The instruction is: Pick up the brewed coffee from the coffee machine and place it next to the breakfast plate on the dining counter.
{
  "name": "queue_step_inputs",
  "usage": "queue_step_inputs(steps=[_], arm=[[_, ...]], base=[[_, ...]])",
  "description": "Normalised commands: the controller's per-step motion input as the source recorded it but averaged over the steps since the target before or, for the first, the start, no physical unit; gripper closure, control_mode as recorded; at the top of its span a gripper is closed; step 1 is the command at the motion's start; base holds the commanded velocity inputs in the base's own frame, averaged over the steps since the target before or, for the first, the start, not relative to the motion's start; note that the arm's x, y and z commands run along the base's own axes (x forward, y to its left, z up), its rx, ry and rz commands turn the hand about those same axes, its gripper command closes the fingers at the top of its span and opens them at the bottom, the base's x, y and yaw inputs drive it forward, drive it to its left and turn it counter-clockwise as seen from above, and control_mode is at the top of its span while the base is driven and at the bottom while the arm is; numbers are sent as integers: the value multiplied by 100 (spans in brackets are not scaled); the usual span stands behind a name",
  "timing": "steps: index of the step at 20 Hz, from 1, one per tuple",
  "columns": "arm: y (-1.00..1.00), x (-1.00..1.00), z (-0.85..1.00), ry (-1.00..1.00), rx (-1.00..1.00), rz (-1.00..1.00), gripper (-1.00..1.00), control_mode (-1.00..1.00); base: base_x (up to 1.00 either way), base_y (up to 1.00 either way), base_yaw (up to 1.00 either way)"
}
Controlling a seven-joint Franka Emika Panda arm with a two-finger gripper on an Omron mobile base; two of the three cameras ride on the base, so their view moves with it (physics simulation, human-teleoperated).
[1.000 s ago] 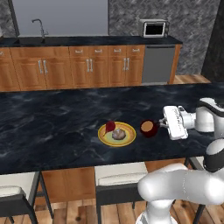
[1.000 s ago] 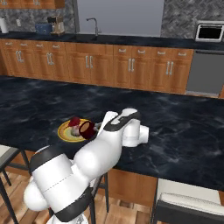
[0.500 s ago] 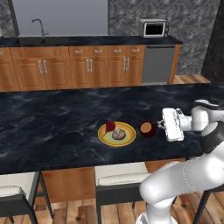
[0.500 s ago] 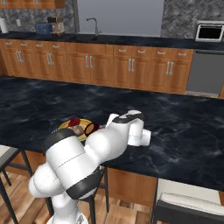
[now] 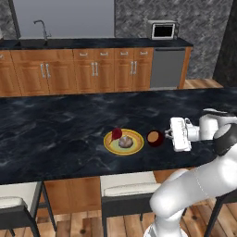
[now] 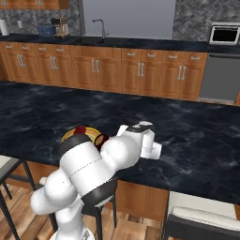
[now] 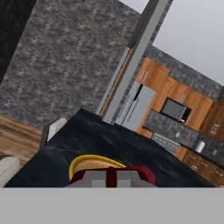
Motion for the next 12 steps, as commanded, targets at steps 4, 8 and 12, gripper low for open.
queue_step_inputs(steps=[4, 8, 12], arm=[[0, 8, -19, -1, 0, -5, 100, -100], [0, 6, -27, 0, 0, -5, 100, -100], [0, 8, -26, 0, -2, -5, 100, -100]], base=[[0, 0, 0], [0, 0, 0], [0, 0, 0]])
